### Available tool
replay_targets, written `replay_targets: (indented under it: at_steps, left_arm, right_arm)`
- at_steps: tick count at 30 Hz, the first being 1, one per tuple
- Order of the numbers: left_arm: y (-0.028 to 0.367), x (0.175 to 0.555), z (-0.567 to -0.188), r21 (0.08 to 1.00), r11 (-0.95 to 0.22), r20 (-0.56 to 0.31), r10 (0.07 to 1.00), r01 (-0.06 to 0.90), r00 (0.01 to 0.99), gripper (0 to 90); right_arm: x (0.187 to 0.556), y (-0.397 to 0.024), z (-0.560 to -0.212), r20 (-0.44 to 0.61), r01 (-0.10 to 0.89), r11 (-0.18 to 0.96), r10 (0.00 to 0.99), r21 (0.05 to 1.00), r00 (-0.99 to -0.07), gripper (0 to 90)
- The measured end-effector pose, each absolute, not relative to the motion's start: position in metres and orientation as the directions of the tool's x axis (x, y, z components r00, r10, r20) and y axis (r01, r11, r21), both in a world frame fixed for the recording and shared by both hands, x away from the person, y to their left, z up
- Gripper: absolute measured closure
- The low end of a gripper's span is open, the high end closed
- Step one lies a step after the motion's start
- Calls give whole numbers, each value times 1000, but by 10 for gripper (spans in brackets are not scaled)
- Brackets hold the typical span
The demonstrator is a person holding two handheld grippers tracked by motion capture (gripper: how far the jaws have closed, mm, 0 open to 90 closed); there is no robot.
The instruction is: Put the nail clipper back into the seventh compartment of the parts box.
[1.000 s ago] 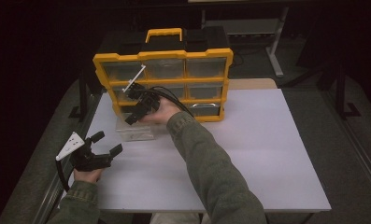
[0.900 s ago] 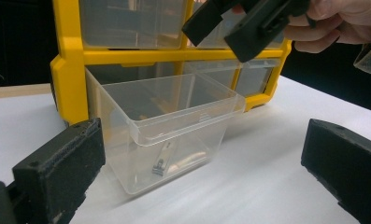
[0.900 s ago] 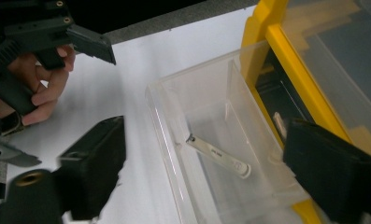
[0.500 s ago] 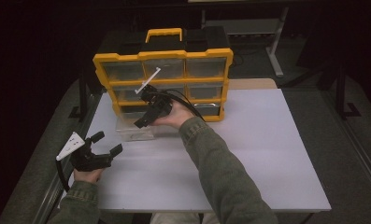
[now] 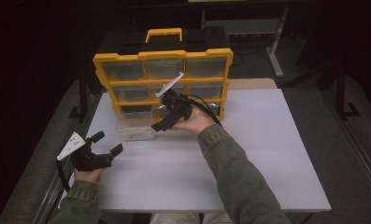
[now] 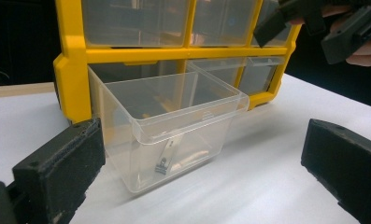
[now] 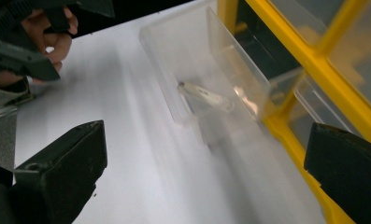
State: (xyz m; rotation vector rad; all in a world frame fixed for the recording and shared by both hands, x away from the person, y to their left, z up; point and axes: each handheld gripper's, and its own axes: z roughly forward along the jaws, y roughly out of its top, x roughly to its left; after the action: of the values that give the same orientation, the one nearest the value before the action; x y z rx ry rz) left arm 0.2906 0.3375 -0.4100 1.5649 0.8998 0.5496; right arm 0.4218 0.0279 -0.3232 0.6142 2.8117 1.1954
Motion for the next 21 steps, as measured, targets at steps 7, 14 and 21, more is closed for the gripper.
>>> replay_targets:
  at_steps: [7,14,21]
  left_arm:
    - [337,291,-410,970,-18,-134,797,244,589,0]
    - [335,292,-411,969,-23,-131,796,246,591,0]
    - [335,293,-411,968,-27,-131,795,250,593,0]
  right_arm:
    - [416,-6,-332,139,378,585,412,717,-901,0]
    - [408,-39,-340,158,410,539,452,736,-878,0]
    - [401,-67,-349,162,429,505,488,749,-858,0]
